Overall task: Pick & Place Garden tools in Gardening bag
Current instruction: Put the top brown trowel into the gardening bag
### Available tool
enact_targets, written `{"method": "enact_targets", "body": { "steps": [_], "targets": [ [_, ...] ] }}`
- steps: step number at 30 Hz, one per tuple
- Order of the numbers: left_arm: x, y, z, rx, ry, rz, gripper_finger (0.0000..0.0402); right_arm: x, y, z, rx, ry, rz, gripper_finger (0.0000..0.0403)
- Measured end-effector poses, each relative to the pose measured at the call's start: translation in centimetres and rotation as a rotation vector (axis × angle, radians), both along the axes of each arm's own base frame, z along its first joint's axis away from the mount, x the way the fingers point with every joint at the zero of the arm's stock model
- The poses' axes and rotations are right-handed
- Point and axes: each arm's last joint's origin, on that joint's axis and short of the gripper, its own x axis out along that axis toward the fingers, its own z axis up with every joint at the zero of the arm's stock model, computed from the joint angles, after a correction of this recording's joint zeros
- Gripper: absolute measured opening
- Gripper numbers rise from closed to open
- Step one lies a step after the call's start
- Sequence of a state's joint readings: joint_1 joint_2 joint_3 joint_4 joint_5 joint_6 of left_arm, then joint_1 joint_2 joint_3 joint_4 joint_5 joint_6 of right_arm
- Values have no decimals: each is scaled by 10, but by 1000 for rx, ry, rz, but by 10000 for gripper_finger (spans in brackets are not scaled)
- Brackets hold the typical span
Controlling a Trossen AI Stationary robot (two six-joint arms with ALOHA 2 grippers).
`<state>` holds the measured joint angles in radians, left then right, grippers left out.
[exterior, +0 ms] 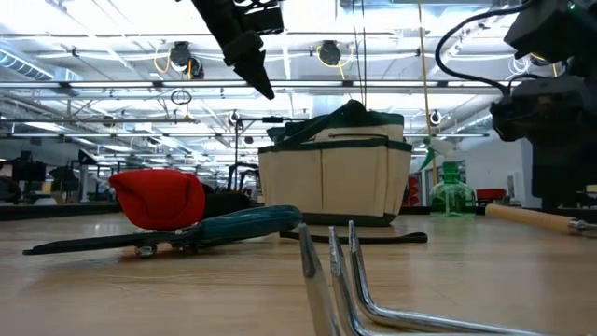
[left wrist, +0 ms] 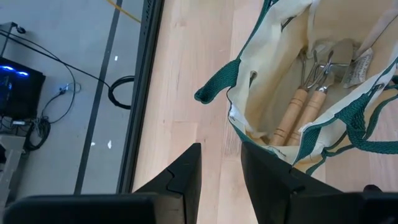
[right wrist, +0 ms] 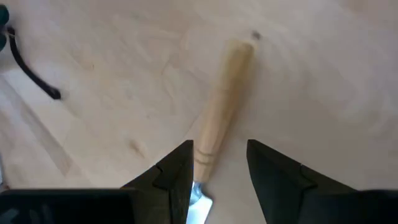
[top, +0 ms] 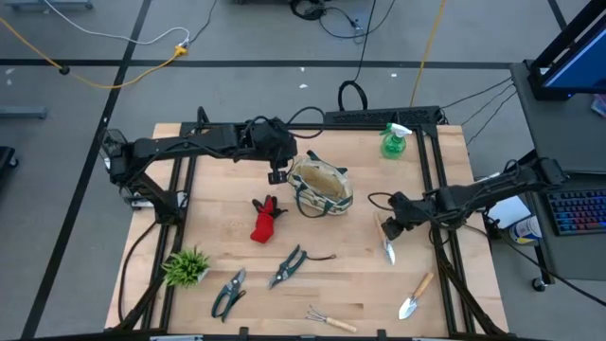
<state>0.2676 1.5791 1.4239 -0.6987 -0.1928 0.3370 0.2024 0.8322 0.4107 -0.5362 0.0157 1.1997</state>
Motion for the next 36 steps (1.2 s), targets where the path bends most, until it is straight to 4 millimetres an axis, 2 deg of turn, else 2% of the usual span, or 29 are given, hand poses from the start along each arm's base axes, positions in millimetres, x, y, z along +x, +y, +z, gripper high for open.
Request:
{"method": "enact_targets", "body": {
  "steps": [12,19,26,30,36],
  "targets": [
    [0,0,0,-3,-2,5,118,15,3,-9,-17,-3,15,144],
    [0,0,0,-3,-2,4,118,21,4,-21,-62,74,64,144],
    [0,0,0,-3,-2,3,118,32,6,-23,-99,4,141,142],
    [0,0,0,-3,-2,3,118,34,6,-28,-123,25,170,120],
    [0,0,0,-9,-4,-3,118,39,2,-33,-132,32,171,60]
  ]
}}
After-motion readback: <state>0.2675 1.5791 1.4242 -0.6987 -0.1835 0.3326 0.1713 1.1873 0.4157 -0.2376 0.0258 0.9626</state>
